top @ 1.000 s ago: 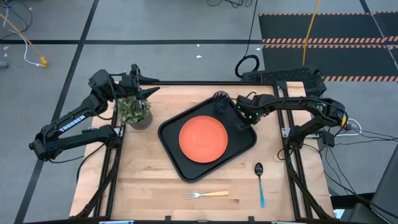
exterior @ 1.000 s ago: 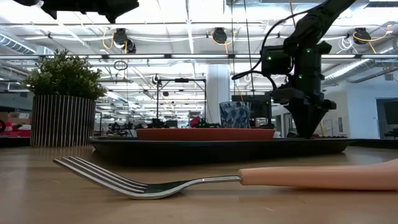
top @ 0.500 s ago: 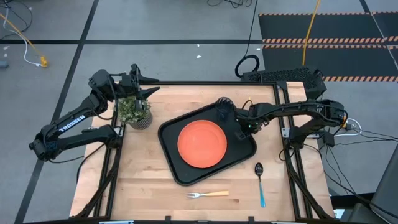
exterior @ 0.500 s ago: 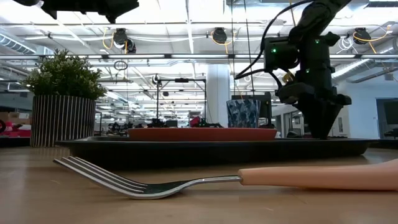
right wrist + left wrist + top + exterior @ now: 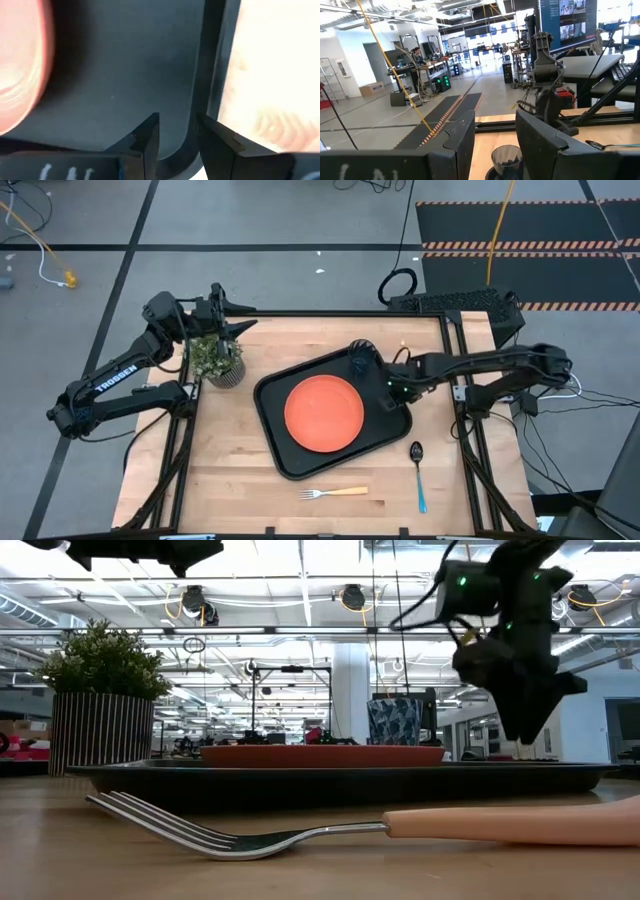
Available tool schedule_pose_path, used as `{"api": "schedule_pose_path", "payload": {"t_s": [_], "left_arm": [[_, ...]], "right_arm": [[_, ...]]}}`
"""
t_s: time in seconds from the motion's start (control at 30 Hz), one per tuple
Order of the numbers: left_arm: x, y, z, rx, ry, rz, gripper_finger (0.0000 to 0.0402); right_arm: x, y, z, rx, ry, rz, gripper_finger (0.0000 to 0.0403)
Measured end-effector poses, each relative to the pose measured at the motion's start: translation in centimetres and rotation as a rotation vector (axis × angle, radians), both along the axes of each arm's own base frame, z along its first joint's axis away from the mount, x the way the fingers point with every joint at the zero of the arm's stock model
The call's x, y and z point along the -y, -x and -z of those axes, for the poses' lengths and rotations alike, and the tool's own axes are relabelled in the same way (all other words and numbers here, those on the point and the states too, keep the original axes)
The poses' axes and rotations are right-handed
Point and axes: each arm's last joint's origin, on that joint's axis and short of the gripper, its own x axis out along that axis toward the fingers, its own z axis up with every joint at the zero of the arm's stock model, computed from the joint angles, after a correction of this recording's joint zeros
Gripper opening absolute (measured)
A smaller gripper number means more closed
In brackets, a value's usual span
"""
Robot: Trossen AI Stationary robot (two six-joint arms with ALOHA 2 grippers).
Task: Pick and place plate/cup/fork/spoon on tray
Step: Move the black serving tray to the center of the table
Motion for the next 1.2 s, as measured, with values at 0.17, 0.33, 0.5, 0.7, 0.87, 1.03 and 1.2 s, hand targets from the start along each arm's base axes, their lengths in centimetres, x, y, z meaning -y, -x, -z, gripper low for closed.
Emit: {"api": "schedule_pose_path", "payload": {"t_s": [0.17,0.33,0.5,0.7,0.87,1.03,1.2], "left_arm": [[0.0,0.0,0.0,0.001,0.000,0.000,0.0145],[0.0,0.0,0.0,0.001,0.000,0.000,0.0145],[0.0,0.0,-0.1,0.010,-0.009,0.000,0.0145],[0.0,0.0,-0.1,0.010,-0.008,0.000,0.0145],[0.0,0.0,-0.1,0.008,-0.007,0.000,0.0145],[0.0,0.0,-0.1,0.008,-0.007,0.000,0.0145],[0.0,0.0,-0.1,0.008,-0.006,0.000,0.0145]], "right_arm": [[-0.3,0.6,-1.3,0.046,0.128,0.037,0.0116],[0.3,0.6,-0.2,0.024,0.184,0.013,0.0116],[0.9,0.8,2.1,-0.021,0.189,-0.018,0.0116],[1.5,0.9,3.8,0.026,0.185,0.023,0.0116],[1.3,1.6,4.7,0.016,0.123,0.096,0.0116],[0.8,1.9,5.2,0.006,0.103,0.115,0.0103],[0.8,2.0,5.2,0.003,0.101,0.116,0.0071]]}}
